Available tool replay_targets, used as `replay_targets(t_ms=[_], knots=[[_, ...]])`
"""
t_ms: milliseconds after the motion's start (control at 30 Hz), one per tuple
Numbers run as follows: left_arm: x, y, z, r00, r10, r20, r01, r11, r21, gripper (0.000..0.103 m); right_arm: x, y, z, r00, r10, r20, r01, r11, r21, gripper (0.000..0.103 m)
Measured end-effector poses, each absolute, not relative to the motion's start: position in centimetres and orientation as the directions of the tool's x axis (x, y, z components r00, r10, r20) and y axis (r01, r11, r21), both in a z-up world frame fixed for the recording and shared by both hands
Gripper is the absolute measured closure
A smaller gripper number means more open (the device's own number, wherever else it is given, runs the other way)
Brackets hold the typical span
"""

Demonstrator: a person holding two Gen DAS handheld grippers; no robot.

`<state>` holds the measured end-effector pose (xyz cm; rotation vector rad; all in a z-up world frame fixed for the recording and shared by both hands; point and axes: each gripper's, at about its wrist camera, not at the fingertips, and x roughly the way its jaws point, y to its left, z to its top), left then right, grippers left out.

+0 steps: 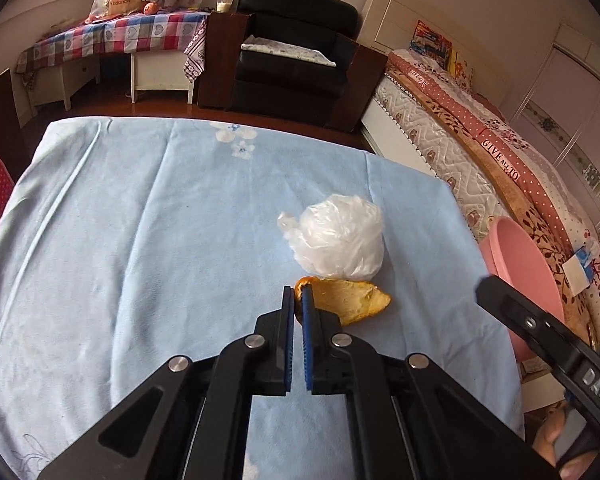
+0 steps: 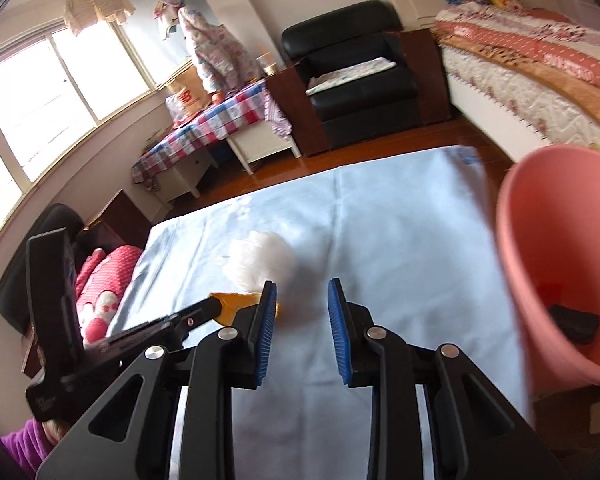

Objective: Collect trash
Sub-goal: 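Grasp the orange peel with the left tool while the right tool reaches the white plastic bag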

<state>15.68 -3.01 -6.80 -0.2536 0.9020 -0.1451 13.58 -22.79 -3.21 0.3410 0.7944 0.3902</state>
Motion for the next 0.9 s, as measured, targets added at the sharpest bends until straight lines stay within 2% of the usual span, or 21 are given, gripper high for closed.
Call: replay_targets(t_ms=[100, 133, 200, 433, 767, 900], knots=[[14.8, -2.3, -6.3, 0.62, -0.231, -0.75, 0.025, 0.961, -0.275, 0.1, 14.7, -21.1, -3.5, 0.611, 0.483, -0.627, -0.231, 0.867, 0.442, 0.075], [14.6, -2.1, -6.2, 0.622, -0.232, -0.748, 0.026, 0.961, -0.276, 0.1, 14.8, -20.5, -3.6, 0.608, 0.482, -0.631, -0.235, 0.868, 0.437, 0.068], [14.0, -1.6, -6.0, 0.624, -0.235, -0.745, 0.028, 0.96, -0.279, 0.1, 15.5, -19.6, -4.0, 0.596, 0.488, -0.638, -0.241, 0.866, 0.438, 0.062], [12.3, 0.7, -5.5, 0.635, -0.235, -0.736, 0.017, 0.957, -0.291, 0.1, 17.7, -17.8, -4.5, 0.584, 0.478, -0.657, -0.246, 0.875, 0.418, 0.059], [11.2, 1.8, -5.7, 0.64, -0.23, -0.733, -0.009, 0.952, -0.307, 0.1, 18.4, -16.2, -6.6, 0.555, 0.459, -0.694, -0.239, 0.887, 0.395, 0.06], [11.1, 2.0, -5.7, 0.64, -0.227, -0.734, -0.021, 0.95, -0.312, 0.1, 17.4, -15.8, -6.6, 0.56, 0.441, -0.701, -0.271, 0.897, 0.349, 0.074]])
